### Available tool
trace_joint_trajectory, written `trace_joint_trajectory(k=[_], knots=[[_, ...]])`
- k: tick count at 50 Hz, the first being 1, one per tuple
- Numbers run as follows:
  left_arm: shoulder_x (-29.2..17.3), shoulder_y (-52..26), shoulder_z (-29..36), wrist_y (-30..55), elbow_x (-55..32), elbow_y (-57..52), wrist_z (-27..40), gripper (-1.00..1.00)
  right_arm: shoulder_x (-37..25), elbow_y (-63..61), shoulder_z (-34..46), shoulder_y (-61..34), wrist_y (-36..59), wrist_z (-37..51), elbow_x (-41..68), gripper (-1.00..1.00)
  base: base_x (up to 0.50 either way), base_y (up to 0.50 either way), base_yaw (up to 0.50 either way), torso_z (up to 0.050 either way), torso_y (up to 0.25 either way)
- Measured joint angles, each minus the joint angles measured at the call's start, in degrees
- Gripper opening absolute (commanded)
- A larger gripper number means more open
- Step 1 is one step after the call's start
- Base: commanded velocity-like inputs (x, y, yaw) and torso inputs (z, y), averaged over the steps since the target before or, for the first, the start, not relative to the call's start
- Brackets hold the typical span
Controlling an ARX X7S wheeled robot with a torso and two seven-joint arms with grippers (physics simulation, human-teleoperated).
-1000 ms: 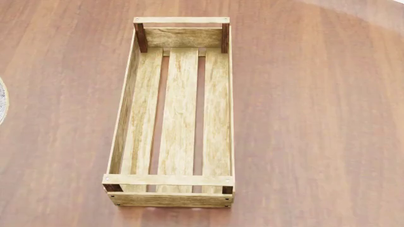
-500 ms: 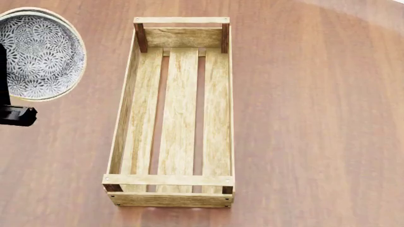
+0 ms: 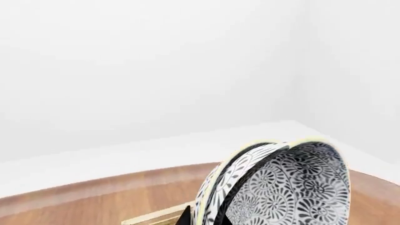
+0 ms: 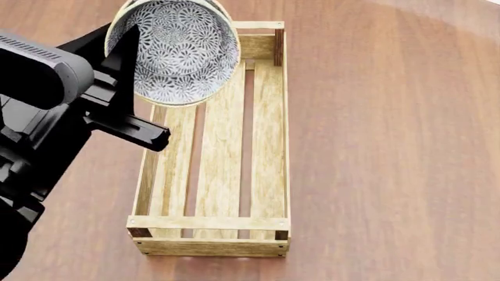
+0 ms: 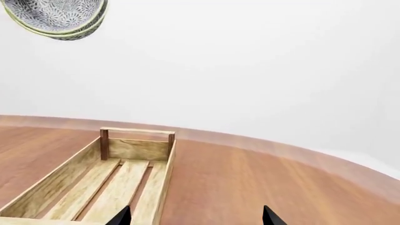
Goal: Stack the right bowl on the left bowl and place them in the tray.
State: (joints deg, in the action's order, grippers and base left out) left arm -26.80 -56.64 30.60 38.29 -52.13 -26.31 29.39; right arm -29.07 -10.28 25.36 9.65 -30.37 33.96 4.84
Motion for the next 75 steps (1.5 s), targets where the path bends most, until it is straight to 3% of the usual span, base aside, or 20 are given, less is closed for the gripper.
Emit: trace_joint_trajectory(k=[13,31,58,75], knots=[[6.7,-2.4,2.2,2.1,-3.3,6.5,-0.8,-1.00,-0.2,0.3,-0.4,0.2,-0.4,0.4,0.2,1.00,0.00,0.00,0.00,0.000,0.001],[13.9,-2.1,-0.1,6.2,-13.0,16.7,4.3,-1.00,-0.7,0.6,-1.1,1.3,-1.5,1.1,0.5,1.00,0.00,0.00,0.00,0.001,0.001],[18.2,-5.3,-4.5,8.1,-20.0,28.7,11.5,-1.00,-1.2,0.5,-0.9,2.3,-2.1,1.3,0.3,1.00,0.00,0.00,0.00,0.000,0.001],[19.6,-6.9,-2.4,7.6,-18.3,37.2,12.1,-1.00,-1.5,0.3,-0.7,3.0,-2.5,1.3,0.3,1.00,0.00,0.00,0.00,0.000,0.001]])
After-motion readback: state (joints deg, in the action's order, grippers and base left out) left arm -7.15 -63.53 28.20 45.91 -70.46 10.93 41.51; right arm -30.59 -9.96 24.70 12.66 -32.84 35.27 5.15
